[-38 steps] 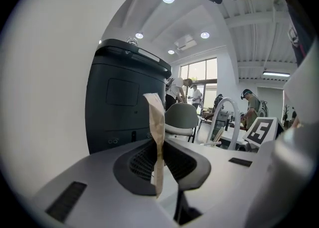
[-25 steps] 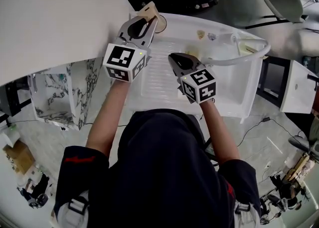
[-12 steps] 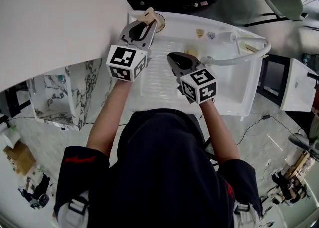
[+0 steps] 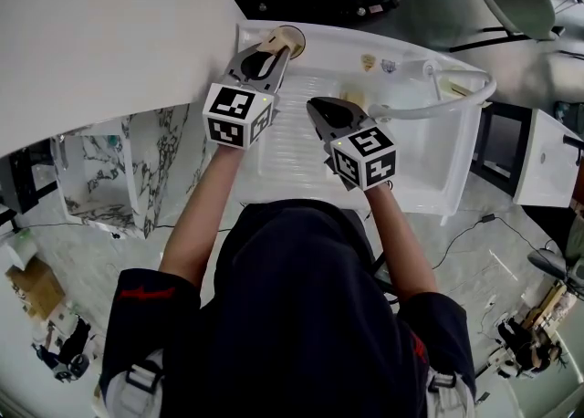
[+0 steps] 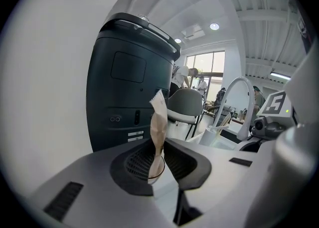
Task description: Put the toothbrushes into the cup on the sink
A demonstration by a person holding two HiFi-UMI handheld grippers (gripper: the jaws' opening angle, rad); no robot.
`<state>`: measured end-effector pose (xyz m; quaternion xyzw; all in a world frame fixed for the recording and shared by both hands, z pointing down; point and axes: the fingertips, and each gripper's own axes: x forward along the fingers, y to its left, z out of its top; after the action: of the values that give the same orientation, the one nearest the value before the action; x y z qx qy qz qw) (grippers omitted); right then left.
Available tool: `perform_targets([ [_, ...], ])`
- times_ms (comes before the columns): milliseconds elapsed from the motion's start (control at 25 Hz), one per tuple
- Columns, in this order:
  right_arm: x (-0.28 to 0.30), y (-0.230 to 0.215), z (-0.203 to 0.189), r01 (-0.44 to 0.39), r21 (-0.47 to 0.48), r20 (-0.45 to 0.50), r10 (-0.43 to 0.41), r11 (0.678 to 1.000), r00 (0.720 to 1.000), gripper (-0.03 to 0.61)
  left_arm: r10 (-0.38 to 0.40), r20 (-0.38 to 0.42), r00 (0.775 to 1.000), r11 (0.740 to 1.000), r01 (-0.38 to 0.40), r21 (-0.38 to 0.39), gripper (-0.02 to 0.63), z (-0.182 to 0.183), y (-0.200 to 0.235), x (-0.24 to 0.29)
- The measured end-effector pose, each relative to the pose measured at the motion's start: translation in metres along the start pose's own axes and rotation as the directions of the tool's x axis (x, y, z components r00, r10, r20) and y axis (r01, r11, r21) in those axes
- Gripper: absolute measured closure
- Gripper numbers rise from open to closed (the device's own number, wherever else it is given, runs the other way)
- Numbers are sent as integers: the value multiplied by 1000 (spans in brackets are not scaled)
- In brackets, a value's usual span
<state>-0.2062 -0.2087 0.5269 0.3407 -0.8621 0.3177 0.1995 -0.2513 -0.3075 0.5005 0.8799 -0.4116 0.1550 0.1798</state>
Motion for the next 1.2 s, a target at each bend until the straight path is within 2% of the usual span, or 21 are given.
perform_targets([
  [360,2,2,-1,-6,5,-2,6,1000,1000,532,14,-19,1000,999,-15,-44,481,-9,1,-2],
  [1200,-8,5,1,-38,-36,13,38,999,999,532,54,9,998,998,-54,-39,472,-6,-13,-27],
])
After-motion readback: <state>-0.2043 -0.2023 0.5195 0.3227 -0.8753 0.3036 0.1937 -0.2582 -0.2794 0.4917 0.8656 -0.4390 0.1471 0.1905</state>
